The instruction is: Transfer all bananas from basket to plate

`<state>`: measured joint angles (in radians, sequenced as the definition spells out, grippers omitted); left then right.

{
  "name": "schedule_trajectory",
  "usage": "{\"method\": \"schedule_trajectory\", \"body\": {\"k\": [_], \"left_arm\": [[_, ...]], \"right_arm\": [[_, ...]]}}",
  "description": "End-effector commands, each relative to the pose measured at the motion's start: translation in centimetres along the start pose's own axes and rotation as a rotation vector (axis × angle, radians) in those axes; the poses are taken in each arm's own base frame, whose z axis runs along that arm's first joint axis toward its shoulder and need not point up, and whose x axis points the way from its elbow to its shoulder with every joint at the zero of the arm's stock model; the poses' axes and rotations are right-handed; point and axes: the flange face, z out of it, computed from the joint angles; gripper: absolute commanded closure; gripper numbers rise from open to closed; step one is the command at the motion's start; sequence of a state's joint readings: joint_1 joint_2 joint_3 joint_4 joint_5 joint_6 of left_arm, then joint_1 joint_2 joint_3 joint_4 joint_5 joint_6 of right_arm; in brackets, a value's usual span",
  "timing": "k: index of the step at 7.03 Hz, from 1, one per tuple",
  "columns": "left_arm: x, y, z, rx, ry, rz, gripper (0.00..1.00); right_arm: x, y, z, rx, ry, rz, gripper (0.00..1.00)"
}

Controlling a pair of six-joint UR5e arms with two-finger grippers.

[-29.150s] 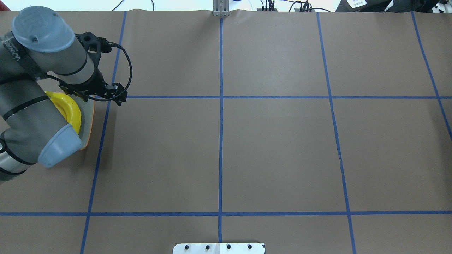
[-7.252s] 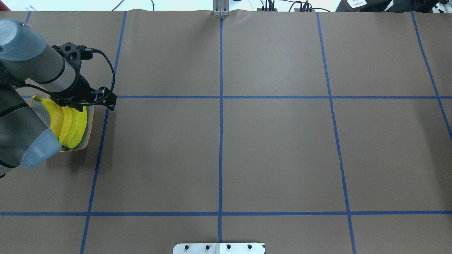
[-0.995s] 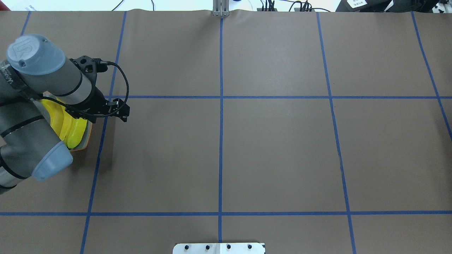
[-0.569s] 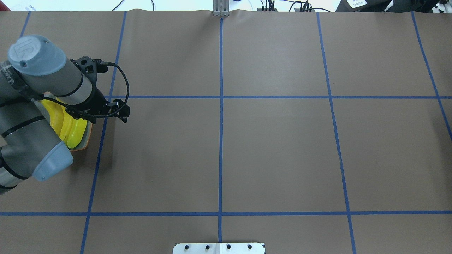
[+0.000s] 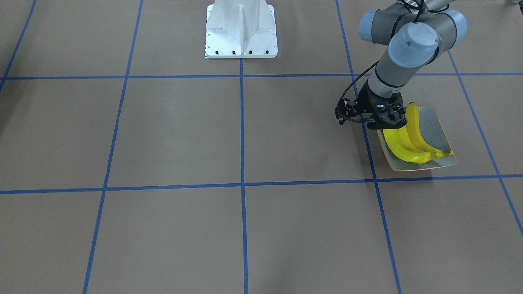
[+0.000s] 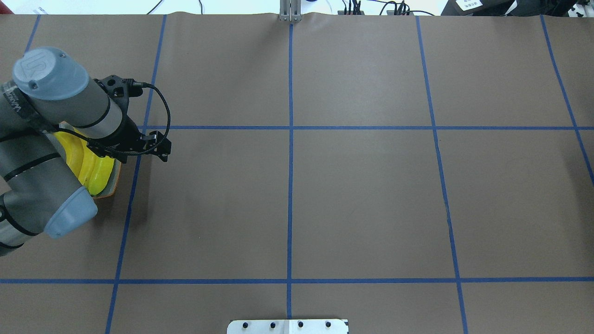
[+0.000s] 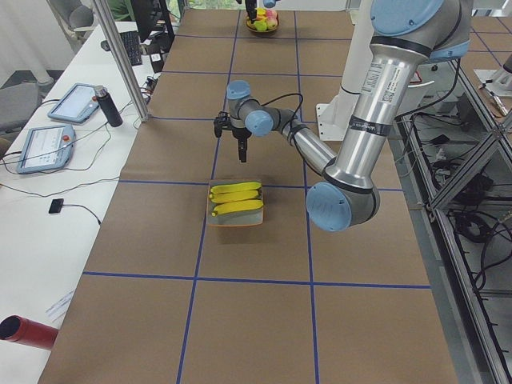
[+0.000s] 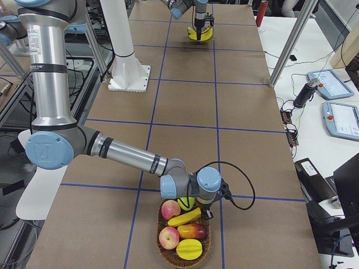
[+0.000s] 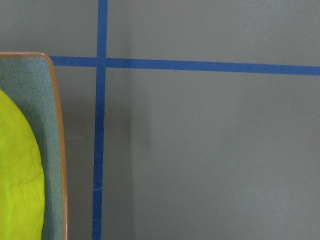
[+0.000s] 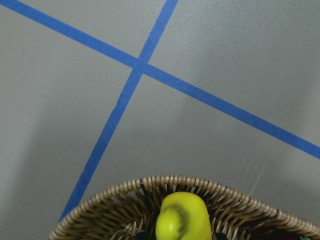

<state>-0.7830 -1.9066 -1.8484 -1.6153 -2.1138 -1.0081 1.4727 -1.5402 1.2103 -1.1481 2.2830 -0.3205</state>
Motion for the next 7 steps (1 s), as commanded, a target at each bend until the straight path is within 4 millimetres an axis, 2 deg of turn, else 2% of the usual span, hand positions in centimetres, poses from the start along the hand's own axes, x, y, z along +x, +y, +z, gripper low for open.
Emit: {"method": "schedule_trajectory", "body": {"k": [1, 4, 7], "left_arm": [[0.3, 0.0, -0.1, 0.002, 0.003, 0.002, 0.0], [0.4, 0.0, 0.0, 0.0, 0.005, 0.006, 0.0], [0.6, -0.1, 0.2, -0.002, 0.002, 0.007, 0.0]], "right_arm": [[-0.1, -0.2, 0.2, -0.006, 0.006, -0.006, 0.46], [-0.8, -0.9, 1.1, -0.024, 0.007, -0.025, 0.45], [-0.3, -0.4, 1.7, -0.052, 0.049, -0.022, 0.45]]}}
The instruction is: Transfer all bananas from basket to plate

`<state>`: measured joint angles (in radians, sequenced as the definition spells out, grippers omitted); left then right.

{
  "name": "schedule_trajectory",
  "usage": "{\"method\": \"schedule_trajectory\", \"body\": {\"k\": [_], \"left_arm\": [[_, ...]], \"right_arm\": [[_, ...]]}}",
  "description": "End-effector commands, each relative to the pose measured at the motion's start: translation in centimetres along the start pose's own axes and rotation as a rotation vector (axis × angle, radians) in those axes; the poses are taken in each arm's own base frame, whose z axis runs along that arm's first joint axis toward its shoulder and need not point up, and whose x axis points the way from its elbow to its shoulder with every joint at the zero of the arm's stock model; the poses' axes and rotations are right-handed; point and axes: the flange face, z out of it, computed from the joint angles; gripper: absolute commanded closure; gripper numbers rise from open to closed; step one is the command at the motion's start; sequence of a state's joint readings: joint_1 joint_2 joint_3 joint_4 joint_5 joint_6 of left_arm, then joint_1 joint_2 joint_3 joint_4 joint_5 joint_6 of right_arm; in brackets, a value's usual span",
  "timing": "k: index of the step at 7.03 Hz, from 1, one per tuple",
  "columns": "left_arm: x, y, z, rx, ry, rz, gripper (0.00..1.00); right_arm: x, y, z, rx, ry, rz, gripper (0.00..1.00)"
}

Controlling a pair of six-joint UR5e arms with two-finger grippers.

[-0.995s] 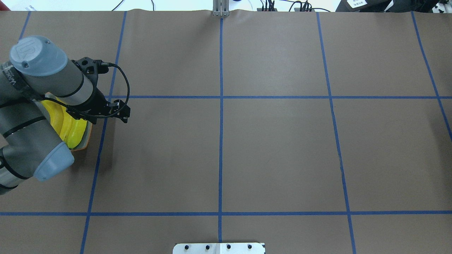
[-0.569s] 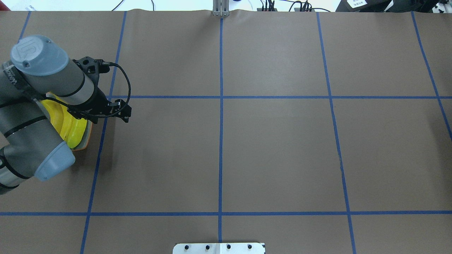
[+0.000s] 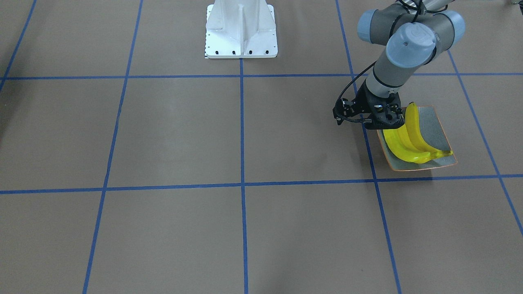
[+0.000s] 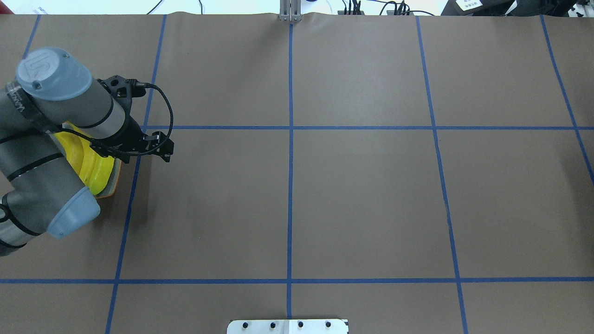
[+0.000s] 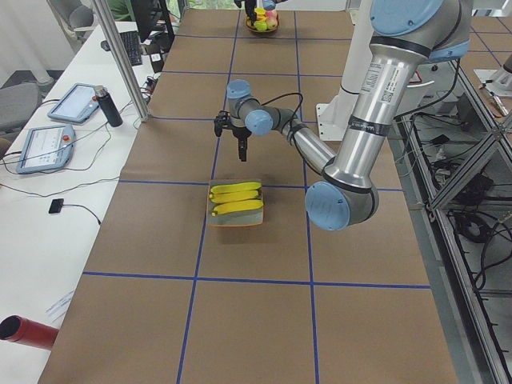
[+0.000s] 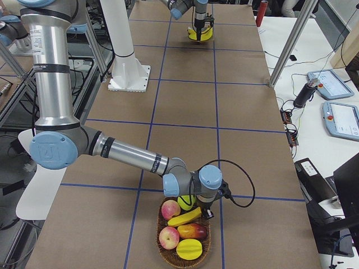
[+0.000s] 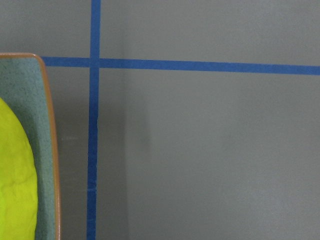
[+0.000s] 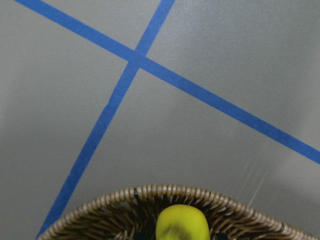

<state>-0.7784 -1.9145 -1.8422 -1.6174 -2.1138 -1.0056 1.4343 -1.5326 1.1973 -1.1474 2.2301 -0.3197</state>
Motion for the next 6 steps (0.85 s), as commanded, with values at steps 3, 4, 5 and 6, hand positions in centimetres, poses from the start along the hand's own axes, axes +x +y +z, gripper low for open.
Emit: {"method": "schedule_trajectory", "body": {"k": [3, 4, 5, 6], "left_arm": [[0.46, -0.27, -0.14, 0.002, 0.003, -0.002, 0.0], [0.51, -0.21, -0.08, 0.001, 0.003, -0.001, 0.0], [0.46, -0.27, -0.13, 0.002, 0.003, -0.002, 0.0], [0.46, -0.27, -0.14, 0.002, 0.003, -0.002, 0.0]], "right_arm": [[0.1, 0.07, 0.29, -0.008, 0.006, 0.003, 0.49], [0.05, 0.04, 0.33, -0.009, 0.006, 0.002, 0.48], [-0.04, -0.05, 0.31, -0.008, 0.006, -0.001, 0.47], [-0.08, -0.1, 0.26, -0.006, 0.005, -0.002, 0.47]]}}
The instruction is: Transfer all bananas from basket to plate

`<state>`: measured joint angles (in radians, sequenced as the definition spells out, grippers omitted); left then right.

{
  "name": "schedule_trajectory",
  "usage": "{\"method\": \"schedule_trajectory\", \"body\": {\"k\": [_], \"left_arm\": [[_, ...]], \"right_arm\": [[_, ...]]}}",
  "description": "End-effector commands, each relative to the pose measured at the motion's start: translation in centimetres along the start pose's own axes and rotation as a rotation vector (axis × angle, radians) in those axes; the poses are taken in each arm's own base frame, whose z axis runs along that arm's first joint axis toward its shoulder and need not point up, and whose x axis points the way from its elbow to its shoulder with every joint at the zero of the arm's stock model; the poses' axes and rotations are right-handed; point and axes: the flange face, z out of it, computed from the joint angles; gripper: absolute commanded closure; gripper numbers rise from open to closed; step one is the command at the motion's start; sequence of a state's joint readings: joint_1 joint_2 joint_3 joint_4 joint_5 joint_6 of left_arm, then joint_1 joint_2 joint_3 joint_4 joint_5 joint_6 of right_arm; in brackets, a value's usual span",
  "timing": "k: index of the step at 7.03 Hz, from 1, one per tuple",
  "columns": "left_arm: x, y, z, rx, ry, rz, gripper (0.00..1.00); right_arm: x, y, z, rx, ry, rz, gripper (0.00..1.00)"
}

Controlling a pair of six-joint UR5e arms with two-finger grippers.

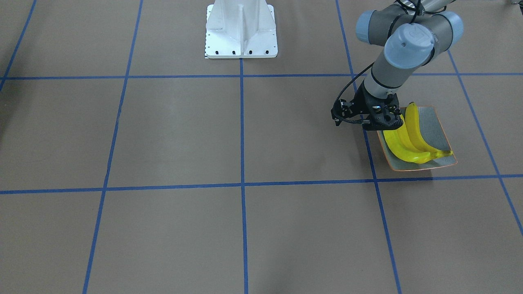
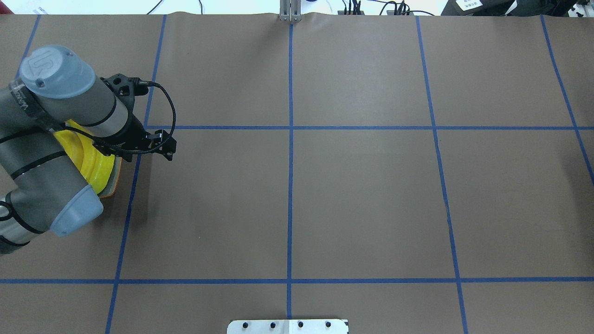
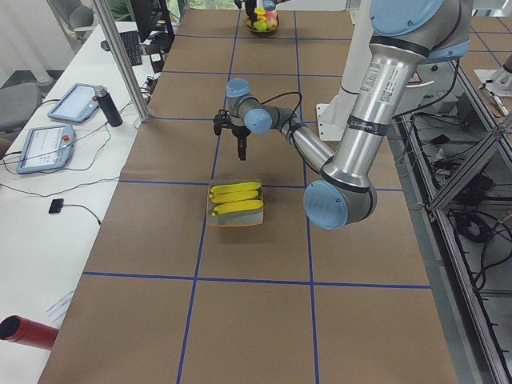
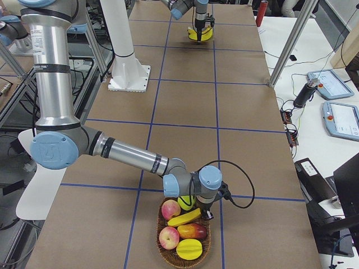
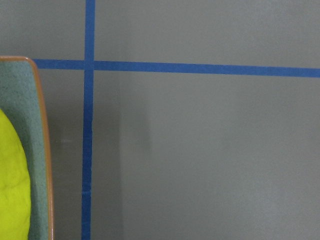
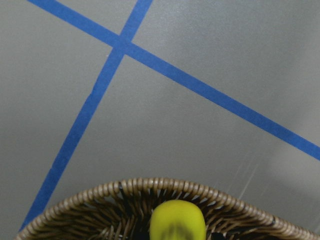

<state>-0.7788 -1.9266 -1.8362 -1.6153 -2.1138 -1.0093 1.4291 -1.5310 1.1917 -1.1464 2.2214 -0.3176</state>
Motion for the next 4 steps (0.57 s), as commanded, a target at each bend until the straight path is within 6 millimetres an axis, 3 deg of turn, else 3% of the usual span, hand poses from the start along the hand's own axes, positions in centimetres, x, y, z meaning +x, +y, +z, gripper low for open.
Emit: {"method": "schedule_trajectory", "body": {"k": [1, 4], "left_arm": [[-0.01, -0.02, -0.02, 0.0, 0.0, 0.0, 0.0], [0.04, 0.04, 0.04, -0.001, 0.0, 0.001, 0.0]], "right_arm": [[-0.26, -0.29, 0.05, 0.001, -0.003, -0.007, 0.47], [-0.66, -0.85, 0.33, -0.005, -0.006, -0.017, 0.47]]}}
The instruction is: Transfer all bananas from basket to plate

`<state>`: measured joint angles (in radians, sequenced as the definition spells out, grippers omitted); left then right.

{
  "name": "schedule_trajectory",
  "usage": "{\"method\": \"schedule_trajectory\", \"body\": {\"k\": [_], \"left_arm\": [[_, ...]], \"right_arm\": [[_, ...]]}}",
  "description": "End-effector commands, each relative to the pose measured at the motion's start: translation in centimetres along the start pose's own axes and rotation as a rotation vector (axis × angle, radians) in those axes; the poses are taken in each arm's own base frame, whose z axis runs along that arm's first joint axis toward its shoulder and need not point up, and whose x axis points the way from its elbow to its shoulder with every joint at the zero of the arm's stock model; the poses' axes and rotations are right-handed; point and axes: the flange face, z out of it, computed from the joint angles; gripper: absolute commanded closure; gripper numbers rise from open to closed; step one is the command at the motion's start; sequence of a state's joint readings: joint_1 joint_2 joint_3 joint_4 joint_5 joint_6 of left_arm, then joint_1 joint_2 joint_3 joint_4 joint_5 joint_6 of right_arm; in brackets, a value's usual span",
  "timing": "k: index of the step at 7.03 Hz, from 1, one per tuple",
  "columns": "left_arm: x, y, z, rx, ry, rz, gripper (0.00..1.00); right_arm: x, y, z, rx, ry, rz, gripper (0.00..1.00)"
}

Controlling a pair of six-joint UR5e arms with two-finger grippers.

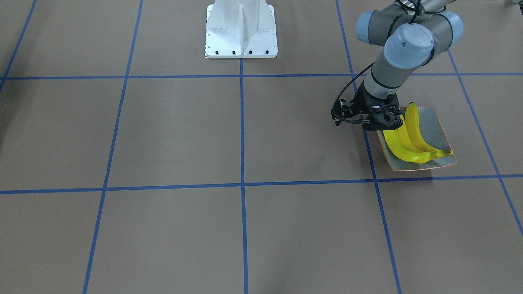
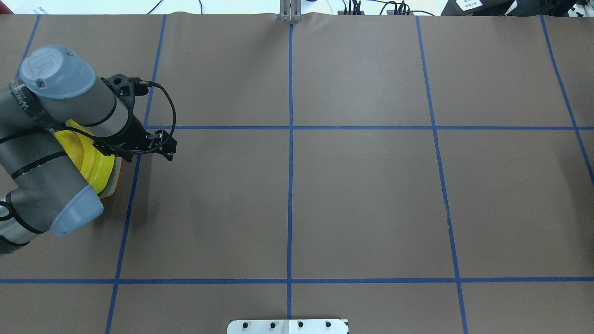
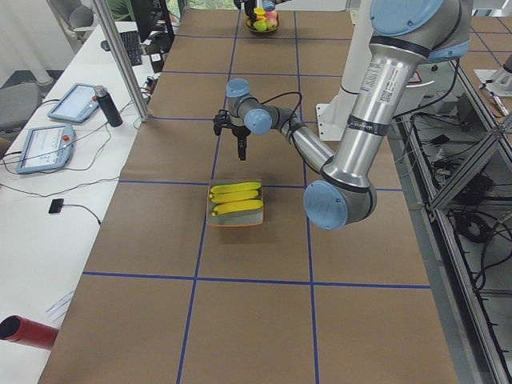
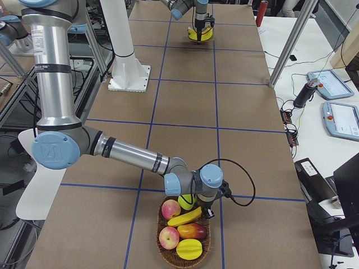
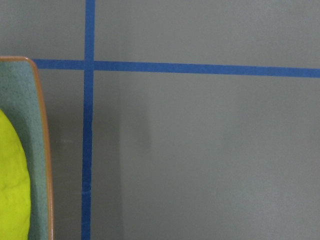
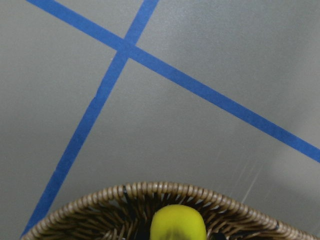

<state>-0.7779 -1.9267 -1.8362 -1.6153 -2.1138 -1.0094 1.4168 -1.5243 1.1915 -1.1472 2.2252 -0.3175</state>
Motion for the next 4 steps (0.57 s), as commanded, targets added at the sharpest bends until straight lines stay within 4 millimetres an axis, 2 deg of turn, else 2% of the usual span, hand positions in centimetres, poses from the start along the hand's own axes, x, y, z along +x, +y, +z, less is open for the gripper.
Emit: {"method": "schedule_trajectory", "body": {"k": [1, 2, 3, 4], "left_arm": [[-0.04, -0.05, -0.05, 0.001, 0.0, -0.001, 0.0], [0.0, 0.01, 0.01, 0.0, 0.0, 0.0, 0.0], [-0.04, -0.05, -0.05, 0.001, 0.0, -0.001, 0.0], [-0.04, -0.05, -0.05, 0.001, 0.0, -0.001, 0.0]], "right_arm": [[-0.15, -0.14, 0.17, -0.004, 0.001, -0.004, 0.52], [-0.22, -0.21, 0.17, -0.004, 0.002, -0.006, 0.84], [-0.4, -0.53, -0.22, 0.003, 0.008, -0.014, 1.0], [-0.7, -1.07, -0.78, 0.015, 0.009, -0.024, 1.0]]}}
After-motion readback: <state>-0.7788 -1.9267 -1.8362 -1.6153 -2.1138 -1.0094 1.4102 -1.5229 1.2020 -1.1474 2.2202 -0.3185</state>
